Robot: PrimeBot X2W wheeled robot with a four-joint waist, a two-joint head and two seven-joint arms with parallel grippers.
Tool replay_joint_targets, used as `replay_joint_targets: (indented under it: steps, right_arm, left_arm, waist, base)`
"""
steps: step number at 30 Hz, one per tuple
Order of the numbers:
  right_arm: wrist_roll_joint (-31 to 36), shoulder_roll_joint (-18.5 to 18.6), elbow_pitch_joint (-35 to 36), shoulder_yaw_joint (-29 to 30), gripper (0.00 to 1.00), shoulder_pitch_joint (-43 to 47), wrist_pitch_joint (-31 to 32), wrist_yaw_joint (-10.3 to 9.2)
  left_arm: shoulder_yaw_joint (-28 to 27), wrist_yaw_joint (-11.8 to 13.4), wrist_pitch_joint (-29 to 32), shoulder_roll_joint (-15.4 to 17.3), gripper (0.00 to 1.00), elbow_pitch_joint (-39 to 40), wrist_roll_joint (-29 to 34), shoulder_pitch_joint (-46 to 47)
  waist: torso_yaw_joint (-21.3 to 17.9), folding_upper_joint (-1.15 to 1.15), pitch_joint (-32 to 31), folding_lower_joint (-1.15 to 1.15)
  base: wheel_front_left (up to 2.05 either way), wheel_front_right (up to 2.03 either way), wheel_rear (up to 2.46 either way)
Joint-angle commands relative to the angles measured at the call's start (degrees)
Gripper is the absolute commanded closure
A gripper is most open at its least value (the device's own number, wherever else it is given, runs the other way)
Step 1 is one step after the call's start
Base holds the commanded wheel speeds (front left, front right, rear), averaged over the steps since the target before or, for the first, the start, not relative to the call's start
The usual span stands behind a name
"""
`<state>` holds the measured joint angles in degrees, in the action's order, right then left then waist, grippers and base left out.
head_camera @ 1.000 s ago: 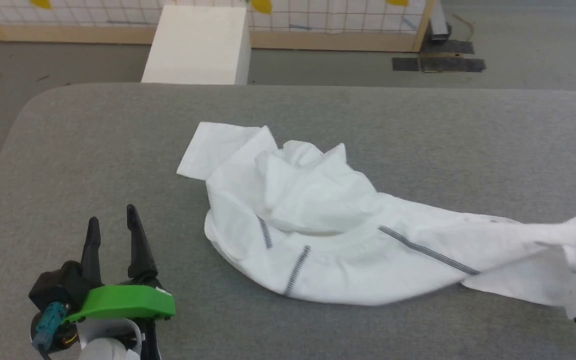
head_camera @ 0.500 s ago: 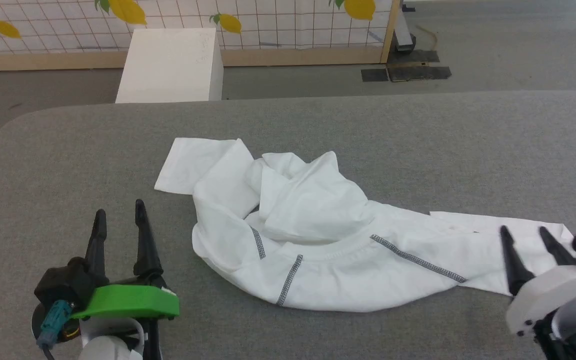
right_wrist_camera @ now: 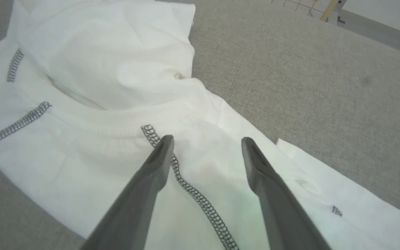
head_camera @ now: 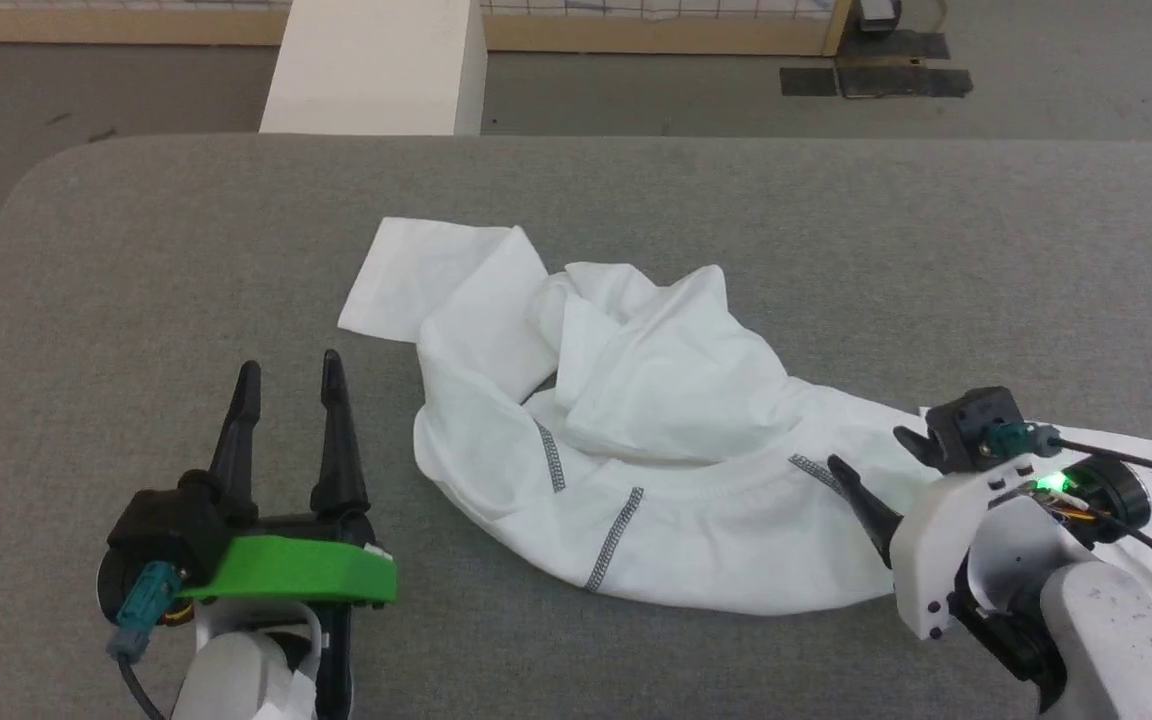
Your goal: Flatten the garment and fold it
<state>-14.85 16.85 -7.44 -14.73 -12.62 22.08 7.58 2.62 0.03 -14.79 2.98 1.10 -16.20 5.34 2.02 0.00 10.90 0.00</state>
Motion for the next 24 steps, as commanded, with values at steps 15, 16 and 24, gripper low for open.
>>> replay_joint_targets:
  steps: [15, 16, 24]
  right_arm:
    - [-7.3, 3.8, 8.4, -1.3, 1.0, 5.2, 6.0, -0.09]
    - [-6.9, 3.6, 9.1, -0.6, 0.53, 5.2, 5.1, -0.09]
    - [-3.6, 5.4, 3.9, 3.1, 0.0, 2.8, 4.3, -0.09]
  left_arm:
    - [-0.3, 0.1, -0.2, -0.1, 0.0, -2.9, 0.0, -0.5]
    - [-0.4, 0.1, -0.2, -0.1, 0.0, -2.8, 0.1, -0.5]
    - [1.1, -0.8, -0.2, -0.1, 0.0, -3.1, 0.5, 1.1]
  waist:
    - [-0.3, 0.0, -2.5, 0.0]
    - [-0.6, 0.0, -2.5, 0.0]
    - [0.4, 0.0, -0.6, 0.0]
  base:
    - [0.0, 0.0, 0.0]
    - [0.0, 0.0, 0.0]
    - [0.0, 0.0, 0.0]
